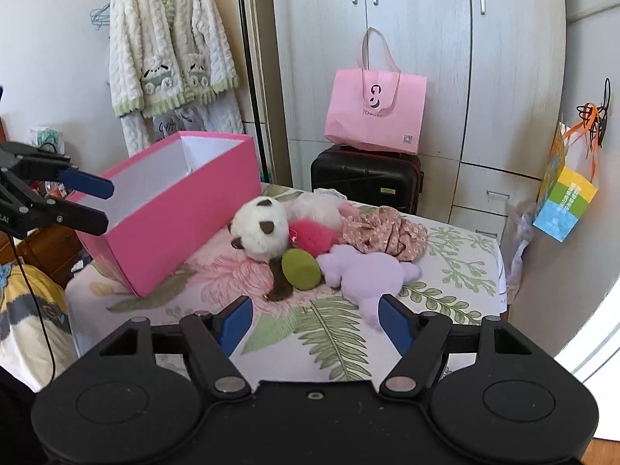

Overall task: Organize soft objects
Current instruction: 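Grasp the green sponge with the left tool while the right tool grasps the pink floral scrunchie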

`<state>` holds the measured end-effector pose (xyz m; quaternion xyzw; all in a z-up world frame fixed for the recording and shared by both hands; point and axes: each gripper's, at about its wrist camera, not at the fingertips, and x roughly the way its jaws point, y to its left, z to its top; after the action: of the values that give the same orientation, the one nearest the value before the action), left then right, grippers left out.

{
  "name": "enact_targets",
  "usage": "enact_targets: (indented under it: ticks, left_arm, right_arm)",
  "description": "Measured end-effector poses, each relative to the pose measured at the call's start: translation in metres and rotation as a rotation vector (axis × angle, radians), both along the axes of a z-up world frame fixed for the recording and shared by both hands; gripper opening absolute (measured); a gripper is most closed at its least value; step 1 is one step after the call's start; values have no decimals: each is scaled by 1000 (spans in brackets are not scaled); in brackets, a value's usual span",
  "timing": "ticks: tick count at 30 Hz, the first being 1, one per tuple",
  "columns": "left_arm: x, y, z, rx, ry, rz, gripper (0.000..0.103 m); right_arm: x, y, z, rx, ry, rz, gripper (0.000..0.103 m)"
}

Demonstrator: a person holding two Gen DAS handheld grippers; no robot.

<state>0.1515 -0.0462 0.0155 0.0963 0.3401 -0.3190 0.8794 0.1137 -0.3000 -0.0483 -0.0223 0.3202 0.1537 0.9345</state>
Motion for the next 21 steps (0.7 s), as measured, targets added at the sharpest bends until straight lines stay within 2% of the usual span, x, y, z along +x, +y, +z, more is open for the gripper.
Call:
enact_targets:
  ticks: [6,12,16,21]
  left_arm:
    - [8,-27,-18,7,10,-14,66]
    - [22,-50,-41,1,33,16,66]
    - [33,-64,-60,-2,59,39,66]
    - [50,-82,-82,-19,40,60,66]
  right_arm:
    - [15,-13,-8,36,-4,6,76]
    - [44,-24,-16,88,2,20,76]
    - [71,-28,-32,101,4,21,76]
    - [102,-36,-51,134,-3,13,76]
